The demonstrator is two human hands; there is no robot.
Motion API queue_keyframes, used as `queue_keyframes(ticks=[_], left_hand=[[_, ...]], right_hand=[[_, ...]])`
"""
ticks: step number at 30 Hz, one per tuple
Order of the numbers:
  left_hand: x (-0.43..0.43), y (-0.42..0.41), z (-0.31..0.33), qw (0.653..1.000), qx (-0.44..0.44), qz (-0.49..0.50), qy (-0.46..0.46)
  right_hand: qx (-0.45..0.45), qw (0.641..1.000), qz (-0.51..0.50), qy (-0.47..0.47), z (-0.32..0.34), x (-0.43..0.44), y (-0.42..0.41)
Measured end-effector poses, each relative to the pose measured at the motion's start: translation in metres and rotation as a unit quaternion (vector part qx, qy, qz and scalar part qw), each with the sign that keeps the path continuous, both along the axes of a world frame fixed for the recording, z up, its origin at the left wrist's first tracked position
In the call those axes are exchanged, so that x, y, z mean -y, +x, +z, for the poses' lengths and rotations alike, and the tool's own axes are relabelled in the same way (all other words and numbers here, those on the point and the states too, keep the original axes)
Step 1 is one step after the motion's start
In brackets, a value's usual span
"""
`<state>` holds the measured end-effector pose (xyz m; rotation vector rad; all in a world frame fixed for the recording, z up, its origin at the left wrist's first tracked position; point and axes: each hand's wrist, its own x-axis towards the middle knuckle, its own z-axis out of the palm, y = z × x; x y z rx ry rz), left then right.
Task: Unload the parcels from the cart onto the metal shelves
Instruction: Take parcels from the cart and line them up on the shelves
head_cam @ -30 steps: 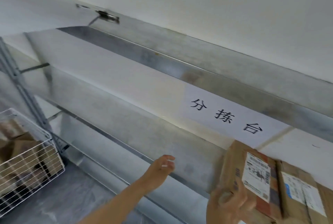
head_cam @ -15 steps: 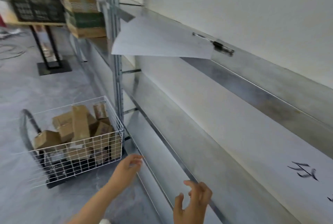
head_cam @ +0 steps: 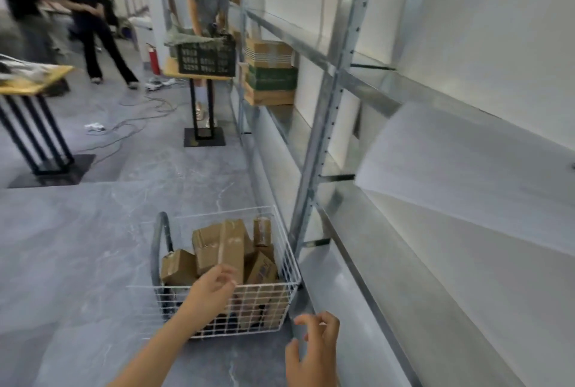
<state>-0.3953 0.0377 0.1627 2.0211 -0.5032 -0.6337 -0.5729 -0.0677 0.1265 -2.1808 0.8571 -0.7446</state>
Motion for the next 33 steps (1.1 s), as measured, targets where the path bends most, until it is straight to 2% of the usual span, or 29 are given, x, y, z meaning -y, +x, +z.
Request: queue_keyframes(ticks=[8,16,24,33], left_hand=[[-0.025,0.097,0.003,0.997,0.048,0.049,0.038],[-0.032,0.148,-0.028,0.994,0.01,0.082,0.069],[0.007,0.23,-0.048,0.991,-0.017,0.099,0.087],[0.07,0.299,-0.106,0.983,-0.052,0.069,0.16]], right_hand=[[-0.067,0.991,0.115,0.01,0.0,0.009,0.116],[-0.162,0.97,0.18,0.022,-0.014,0.042,0.193],[-0.199,0.968,0.149,0.045,-0.035,0.11,0.289],[-0.258,0.951,0.097,0.139,-0.082,0.171,0.357]])
